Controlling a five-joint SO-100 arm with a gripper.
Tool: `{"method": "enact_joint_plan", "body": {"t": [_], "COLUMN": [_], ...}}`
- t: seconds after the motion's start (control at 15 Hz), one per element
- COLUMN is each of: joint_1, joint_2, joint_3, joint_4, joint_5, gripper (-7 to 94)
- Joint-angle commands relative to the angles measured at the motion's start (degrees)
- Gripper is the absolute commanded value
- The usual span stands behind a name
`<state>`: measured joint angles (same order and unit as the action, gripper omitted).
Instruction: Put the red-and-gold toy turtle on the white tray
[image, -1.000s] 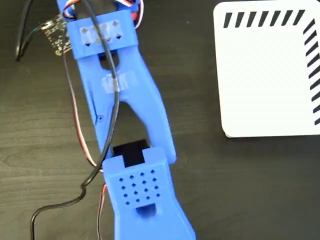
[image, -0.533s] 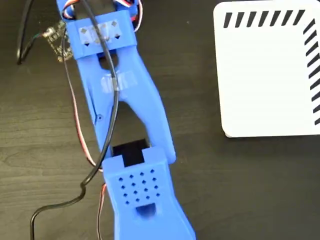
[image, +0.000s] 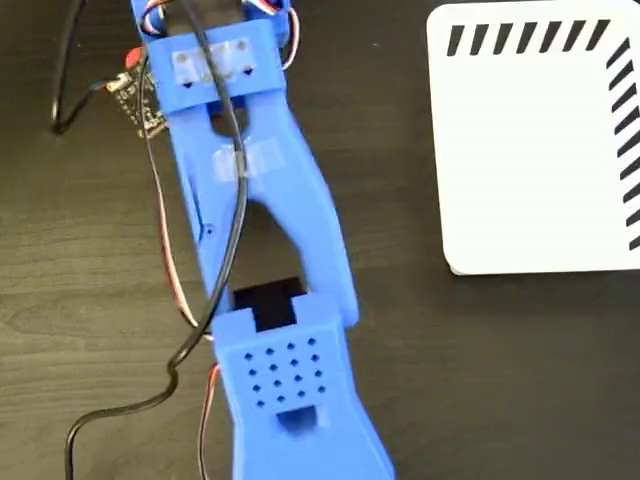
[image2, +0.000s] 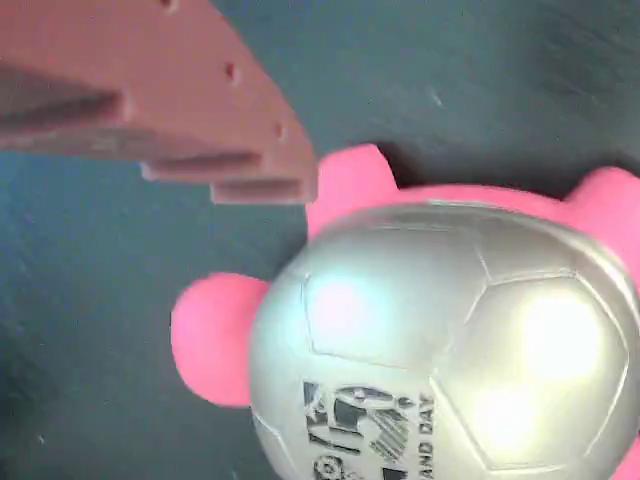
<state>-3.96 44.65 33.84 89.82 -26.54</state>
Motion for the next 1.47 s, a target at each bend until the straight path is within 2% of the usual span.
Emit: {"method": "enact_joint_plan", "body": {"t": [0.0, 0.13, 1.4], "joint_1": [0.0, 0.26, -0.88], "joint_2": [4.13, 3.78, -7.73], "joint_3": [0.18, 1.41, -0.88], "joint_4": [0.88, 0.18, -6.68], "joint_5": [-0.88, -0.79, 3.78], "gripper": [68, 71, 71]}}
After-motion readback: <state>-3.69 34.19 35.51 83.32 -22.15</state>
